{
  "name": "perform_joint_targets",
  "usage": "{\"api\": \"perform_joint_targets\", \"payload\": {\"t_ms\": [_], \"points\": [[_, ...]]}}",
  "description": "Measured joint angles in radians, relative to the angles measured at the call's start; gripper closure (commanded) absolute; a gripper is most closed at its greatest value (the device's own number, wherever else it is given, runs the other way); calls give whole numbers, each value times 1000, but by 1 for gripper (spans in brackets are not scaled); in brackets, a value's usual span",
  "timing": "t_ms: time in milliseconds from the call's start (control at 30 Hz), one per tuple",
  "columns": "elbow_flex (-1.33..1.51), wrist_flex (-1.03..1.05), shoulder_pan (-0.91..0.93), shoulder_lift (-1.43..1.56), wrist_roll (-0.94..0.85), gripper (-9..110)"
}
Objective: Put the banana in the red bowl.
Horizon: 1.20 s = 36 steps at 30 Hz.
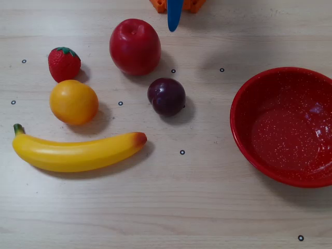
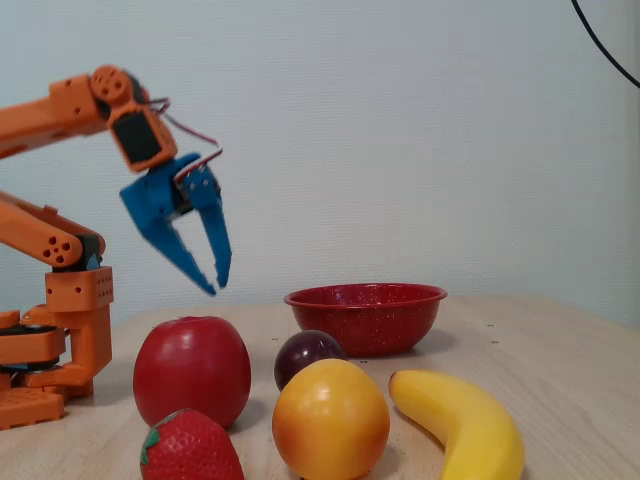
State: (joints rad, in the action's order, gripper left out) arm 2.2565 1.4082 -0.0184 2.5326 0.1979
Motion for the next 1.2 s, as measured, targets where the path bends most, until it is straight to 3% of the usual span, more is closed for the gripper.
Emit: {"api": "perform_joint_targets", "payload": {"t_ms": [233,667,1200], "points": [[-268,23,-81,-252,58,101],[-940,264,-207,-833,98,100],[-1580,357,-382,-1450,153,79]]}}
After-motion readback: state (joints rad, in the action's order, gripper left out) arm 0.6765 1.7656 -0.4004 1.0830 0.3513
